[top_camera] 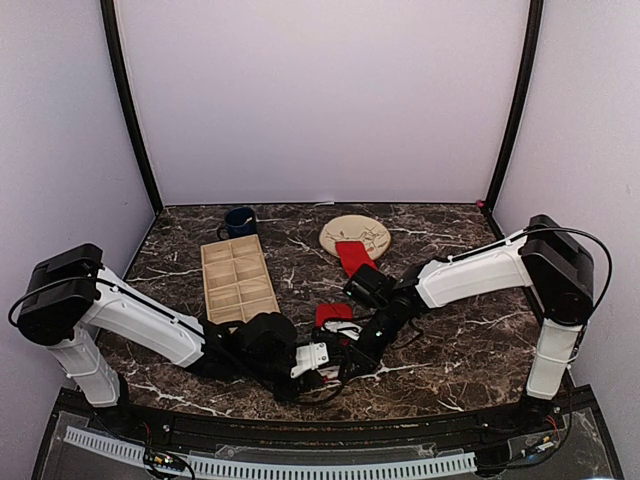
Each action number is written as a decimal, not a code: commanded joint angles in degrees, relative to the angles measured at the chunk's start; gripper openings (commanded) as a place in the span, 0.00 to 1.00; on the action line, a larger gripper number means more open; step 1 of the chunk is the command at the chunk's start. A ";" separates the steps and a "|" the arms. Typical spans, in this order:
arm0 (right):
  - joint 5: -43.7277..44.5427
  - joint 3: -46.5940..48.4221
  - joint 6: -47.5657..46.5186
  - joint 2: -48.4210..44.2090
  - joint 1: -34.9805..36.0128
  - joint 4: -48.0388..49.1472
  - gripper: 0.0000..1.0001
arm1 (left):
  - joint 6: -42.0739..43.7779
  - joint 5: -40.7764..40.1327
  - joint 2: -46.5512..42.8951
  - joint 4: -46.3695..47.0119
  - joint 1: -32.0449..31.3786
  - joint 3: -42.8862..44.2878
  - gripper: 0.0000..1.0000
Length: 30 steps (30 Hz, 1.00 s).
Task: Roll the socks
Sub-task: Roll the sock at the center of the board.
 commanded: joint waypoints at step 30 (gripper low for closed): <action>17.27 -15.28 9.65 -16.61 -1.67 12.36 0.31 | -0.44 26.29 7.72 -19.63 9.16 13.78 0.00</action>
